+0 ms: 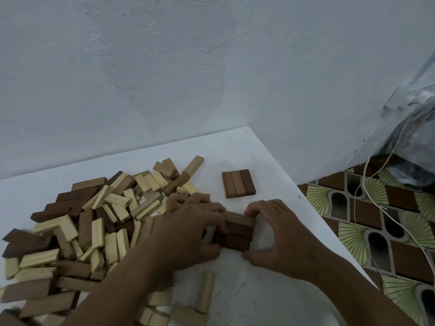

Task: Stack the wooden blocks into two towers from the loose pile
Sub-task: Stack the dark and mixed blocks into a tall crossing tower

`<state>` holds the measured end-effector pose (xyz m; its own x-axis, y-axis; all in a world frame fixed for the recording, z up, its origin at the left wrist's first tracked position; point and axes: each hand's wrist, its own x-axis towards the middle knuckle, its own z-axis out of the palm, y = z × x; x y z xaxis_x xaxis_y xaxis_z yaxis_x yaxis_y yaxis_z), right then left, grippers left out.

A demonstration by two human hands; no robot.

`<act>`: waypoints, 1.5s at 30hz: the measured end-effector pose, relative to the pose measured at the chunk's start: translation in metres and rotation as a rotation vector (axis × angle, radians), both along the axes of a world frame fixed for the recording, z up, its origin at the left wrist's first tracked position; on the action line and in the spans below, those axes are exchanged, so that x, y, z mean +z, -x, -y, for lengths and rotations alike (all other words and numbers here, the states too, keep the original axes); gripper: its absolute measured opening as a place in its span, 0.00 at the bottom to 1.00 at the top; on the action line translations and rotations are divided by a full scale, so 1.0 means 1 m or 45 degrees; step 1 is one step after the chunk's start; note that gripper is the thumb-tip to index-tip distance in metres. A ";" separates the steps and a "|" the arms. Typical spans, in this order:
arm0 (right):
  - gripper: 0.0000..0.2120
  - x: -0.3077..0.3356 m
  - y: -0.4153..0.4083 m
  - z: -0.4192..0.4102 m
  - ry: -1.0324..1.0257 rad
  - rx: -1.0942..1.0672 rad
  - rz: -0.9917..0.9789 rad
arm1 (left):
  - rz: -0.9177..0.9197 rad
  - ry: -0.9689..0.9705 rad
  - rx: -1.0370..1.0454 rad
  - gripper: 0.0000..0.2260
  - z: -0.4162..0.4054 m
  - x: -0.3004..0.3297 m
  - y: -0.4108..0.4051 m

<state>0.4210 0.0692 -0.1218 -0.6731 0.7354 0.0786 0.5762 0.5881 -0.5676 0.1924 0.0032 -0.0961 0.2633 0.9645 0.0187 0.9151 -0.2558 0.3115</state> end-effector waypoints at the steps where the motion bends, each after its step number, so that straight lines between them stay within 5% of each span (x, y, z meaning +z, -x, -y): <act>1: 0.27 0.000 0.000 0.000 0.021 -0.008 -0.012 | 0.002 -0.013 -0.007 0.10 -0.001 -0.001 0.001; 14: 0.27 0.019 0.003 -0.045 0.103 -0.073 -0.279 | 0.205 -0.180 0.322 0.23 -0.033 0.008 -0.013; 28: 0.24 0.010 0.019 -0.099 0.232 -0.125 -0.192 | 0.195 -0.037 0.444 0.25 -0.082 0.004 -0.015; 33: 0.30 0.005 0.014 -0.095 0.160 -0.094 -0.229 | 0.291 -0.009 0.400 0.38 -0.076 0.000 -0.006; 36: 0.36 -0.001 0.013 -0.087 0.055 -0.199 -0.175 | 0.188 0.065 0.389 0.47 -0.069 0.002 0.000; 40: 0.40 -0.014 0.018 -0.079 -0.089 -0.219 0.152 | -0.059 0.144 0.389 0.46 -0.067 -0.006 -0.002; 45: 0.46 -0.024 0.021 -0.078 -0.252 -0.167 0.273 | -0.299 0.055 0.376 0.44 -0.068 -0.020 -0.004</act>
